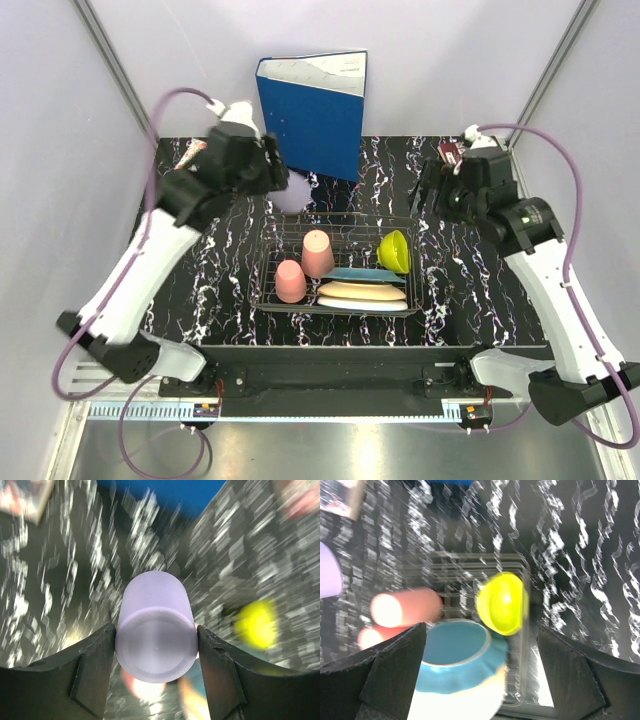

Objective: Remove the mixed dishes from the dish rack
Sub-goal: Pick up the cup from the dish rack, then place the cup at the center of the board.

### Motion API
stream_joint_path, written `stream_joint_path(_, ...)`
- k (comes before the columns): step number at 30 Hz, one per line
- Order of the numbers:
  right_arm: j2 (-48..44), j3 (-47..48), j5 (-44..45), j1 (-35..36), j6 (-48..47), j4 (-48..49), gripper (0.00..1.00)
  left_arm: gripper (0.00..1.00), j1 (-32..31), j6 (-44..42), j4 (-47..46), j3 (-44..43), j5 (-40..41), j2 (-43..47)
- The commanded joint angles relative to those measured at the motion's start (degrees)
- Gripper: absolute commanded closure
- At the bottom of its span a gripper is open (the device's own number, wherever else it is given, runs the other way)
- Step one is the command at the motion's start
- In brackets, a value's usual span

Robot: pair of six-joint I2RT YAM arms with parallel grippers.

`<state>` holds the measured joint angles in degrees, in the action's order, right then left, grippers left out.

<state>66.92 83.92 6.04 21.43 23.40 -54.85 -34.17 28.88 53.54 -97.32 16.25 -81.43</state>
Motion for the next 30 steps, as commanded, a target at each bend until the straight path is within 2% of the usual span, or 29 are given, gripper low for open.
stream_joint_path(1,-0.29,5.81,-2.88,0.45,3.14,5.01,0.00,1.00,0.07,3.09,-0.79,-4.99,-3.31,6.53)
stream_joint_path(4,-3.27,4.85,-4.37,0.37,8.05,11.76,0.00,1.00,0.51,5.38,-11.32,2.64,-9.63,12.05)
stream_joint_path(5,-5.11,3.37,-8.29,0.37,9.72,17.18,0.00,1.00,0.86,6.44,-14.83,5.62,-11.49,13.74)
stream_joint_path(6,-5.91,2.66,-10.94,0.37,10.35,19.76,0.00,1.00,2.52,7.93,-24.09,12.78,-14.03,16.19)
stream_joint_path(8,-6.44,2.82,-17.86,0.37,12.45,24.59,0.00,1.00,4.89,14.51,-35.90,21.08,-24.39,22.52)
stream_joint_path(9,-6.45,3.00,-19.82,0.37,13.16,25.83,0.00,1.00,7.17,19.58,-47.36,27.12,-28.17,23.59)
stream_joint_path(10,-6.36,3.09,-23.58,0.37,14.90,26.98,0.00,1.00,8.06,21.98,-50.78,28.66,-34.21,23.60)
stream_joint_path(13,-5.75,1.69,-31.41,0.37,19.21,32.86,0.06,1.00,9.39,30.94,-66.15,34.37,-44.42,22.02)
stream_joint_path(14,-5.66,1.34,-32.92,0.37,20.19,34.79,0.07,1.00,9.48,33.58,-75.07,35.87,-45.86,21.23)
stream_joint_path(15,-5.57,0.81,-34.24,0.37,21.15,35.68,0.11,1.00,9.48,37.43,-78.20,37.80,-47.52,20.61)
stream_joint_path(17,-6.18,-1.73,-36.54,0.37,23.35,38.31,0.15,1.00,9.48,39.40,-82.87,38.52,-48.07,19.30)
stream_joint_path(22,-8.02,-6.83,-39.09,0.45,25.90,40.52,0.22,1.00,9.48,41.78,-86.84,38.43,-49.30,17.10)
stream_joint_path(25,-9.17,-8.41,-38.48,0.37,25.73,40.70,0.22,1.00,9.48,43.18,-89.39,38.87,-49.12,16.21)
stream_joint_path(30,-9.44,-9.48,-38.21,0.37,25.21,40.70,0.22,1.00,9.39,42.40,-88.08,38.87,-49.21,16.48)
